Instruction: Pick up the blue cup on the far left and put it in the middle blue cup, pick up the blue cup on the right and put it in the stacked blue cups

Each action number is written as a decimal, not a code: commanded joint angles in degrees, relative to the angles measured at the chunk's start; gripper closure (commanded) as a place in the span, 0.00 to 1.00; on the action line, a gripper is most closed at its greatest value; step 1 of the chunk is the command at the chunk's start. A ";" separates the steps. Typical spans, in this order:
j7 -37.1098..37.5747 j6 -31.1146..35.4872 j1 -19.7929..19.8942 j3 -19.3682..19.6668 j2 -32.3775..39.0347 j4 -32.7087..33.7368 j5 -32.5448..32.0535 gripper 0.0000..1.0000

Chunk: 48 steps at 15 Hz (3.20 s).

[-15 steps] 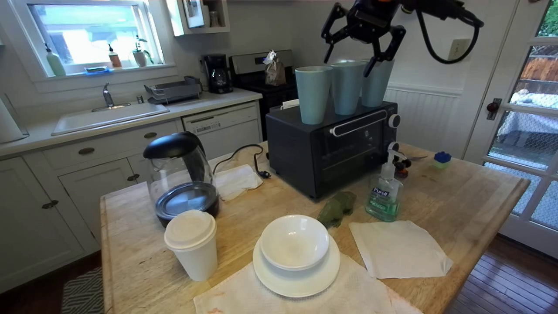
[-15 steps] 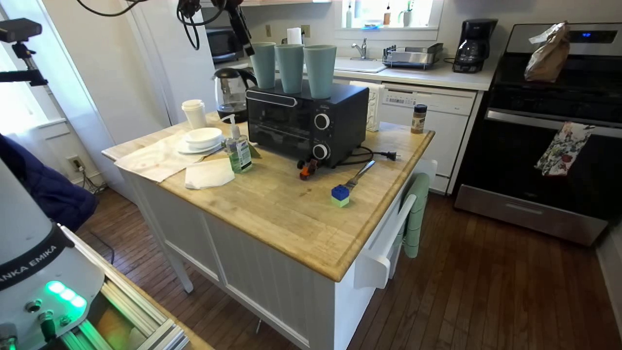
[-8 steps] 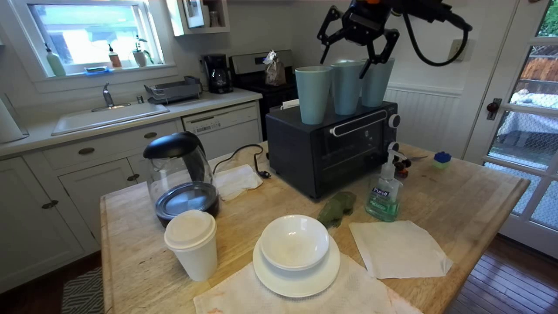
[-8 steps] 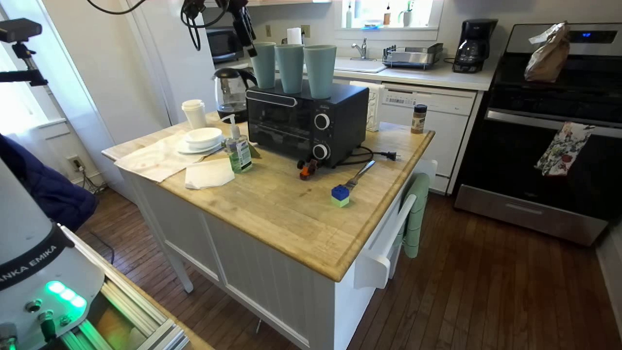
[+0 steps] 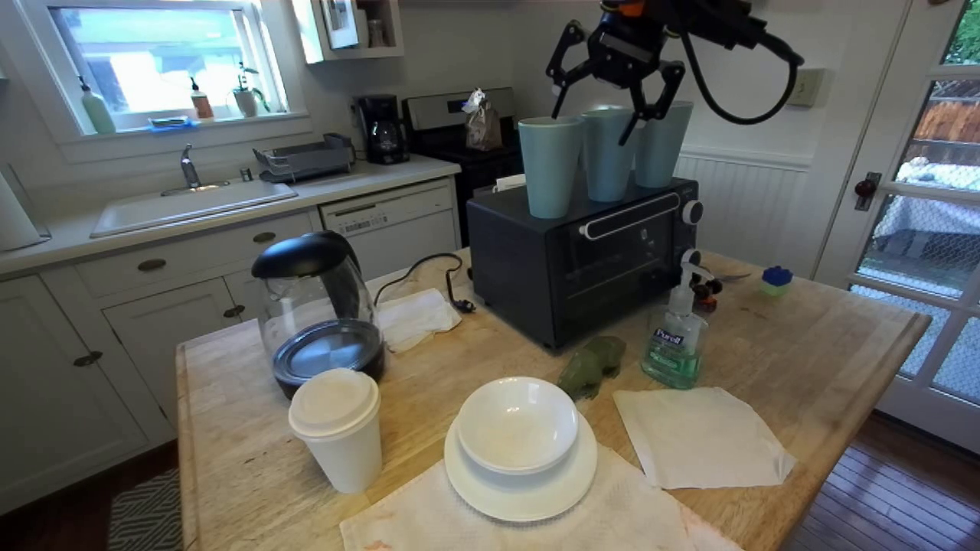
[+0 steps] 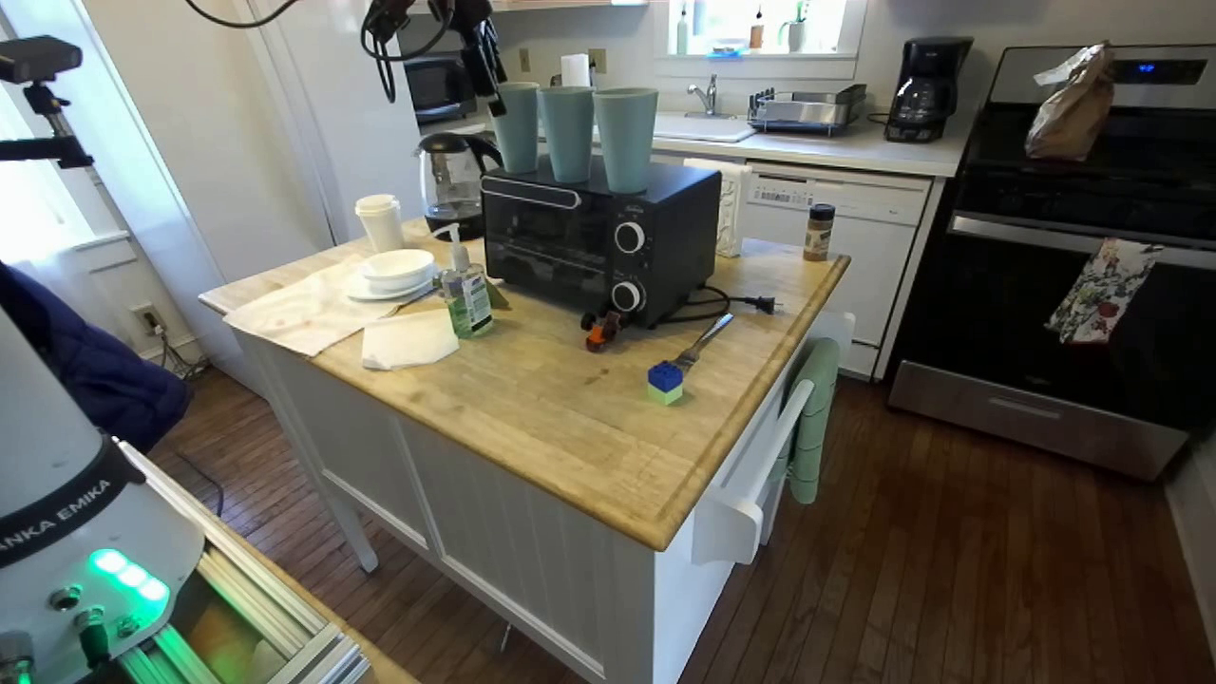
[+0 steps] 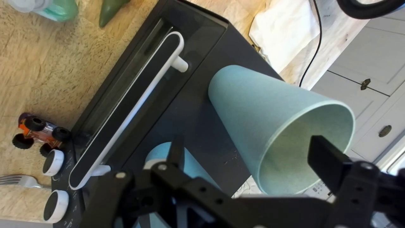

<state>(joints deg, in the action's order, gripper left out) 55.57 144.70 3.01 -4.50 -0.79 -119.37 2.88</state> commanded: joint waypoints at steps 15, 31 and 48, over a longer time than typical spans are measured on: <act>2.28 -0.34 -2.63 2.17 3.85 3.30 2.67 0.59; 2.99 -1.06 -2.90 2.39 2.61 3.54 2.82 0.99; 1.88 -16.89 -2.09 2.79 -2.87 11.37 1.84 0.95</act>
<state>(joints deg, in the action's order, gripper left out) 57.46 127.99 1.23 -2.04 -3.71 -108.16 4.73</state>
